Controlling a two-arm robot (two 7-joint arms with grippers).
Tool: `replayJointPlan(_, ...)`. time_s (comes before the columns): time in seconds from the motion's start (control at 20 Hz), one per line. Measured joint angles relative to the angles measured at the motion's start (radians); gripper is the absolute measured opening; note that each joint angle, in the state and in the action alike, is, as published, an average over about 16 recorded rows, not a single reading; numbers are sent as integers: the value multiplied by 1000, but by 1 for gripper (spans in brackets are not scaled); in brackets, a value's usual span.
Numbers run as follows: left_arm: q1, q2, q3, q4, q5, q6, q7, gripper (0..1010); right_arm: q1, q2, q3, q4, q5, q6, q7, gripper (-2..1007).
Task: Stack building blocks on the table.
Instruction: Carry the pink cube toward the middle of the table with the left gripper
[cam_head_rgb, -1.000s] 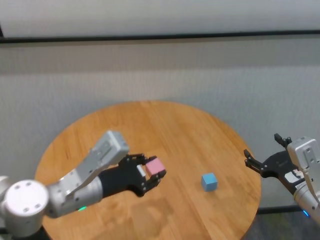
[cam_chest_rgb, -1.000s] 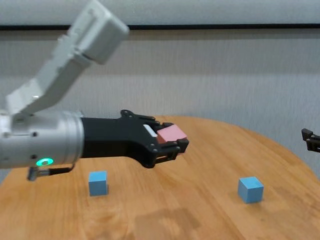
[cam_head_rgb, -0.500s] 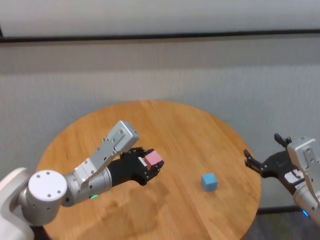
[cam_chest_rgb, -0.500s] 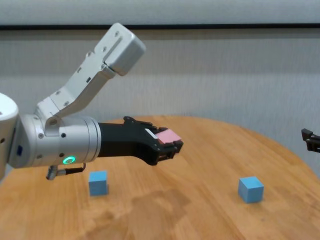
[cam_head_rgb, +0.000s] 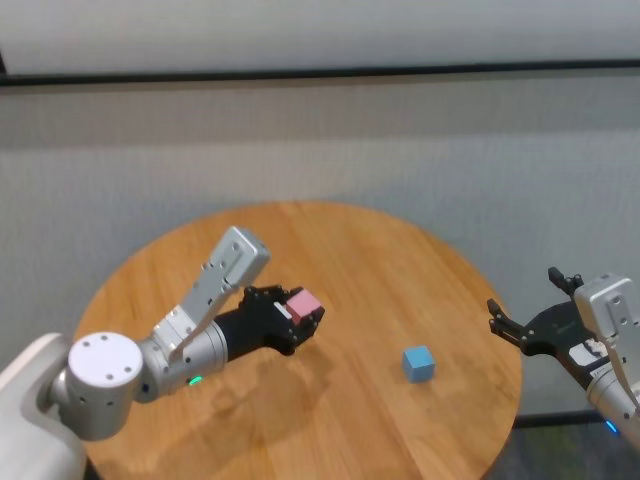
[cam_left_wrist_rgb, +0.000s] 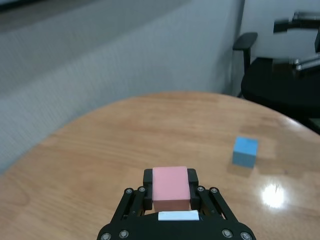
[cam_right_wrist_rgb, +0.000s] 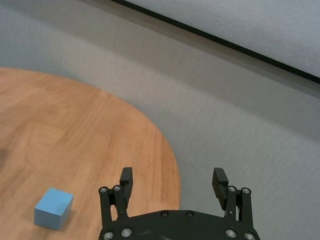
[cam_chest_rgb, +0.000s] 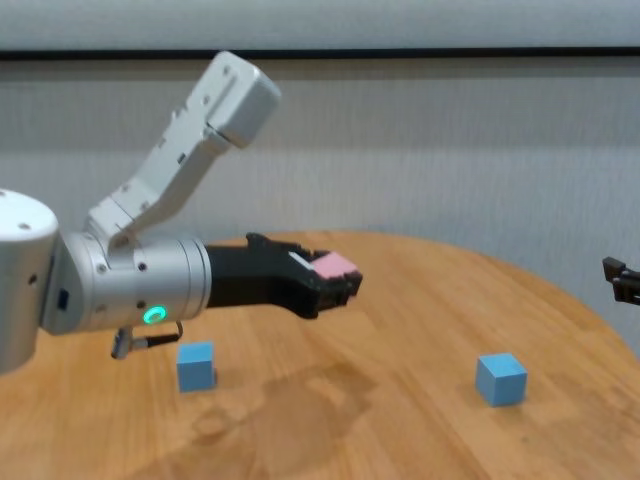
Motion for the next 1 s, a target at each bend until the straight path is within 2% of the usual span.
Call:
replayJointPlan(0.65,-39,-55,22,151,41,-30,-10,408,0,0,0,0,0,0,0,1001)
replayJointPlan(1.0,-65,-84,20,226,56,-45,-11,408,0,0,0,0,0,0,0,1001)
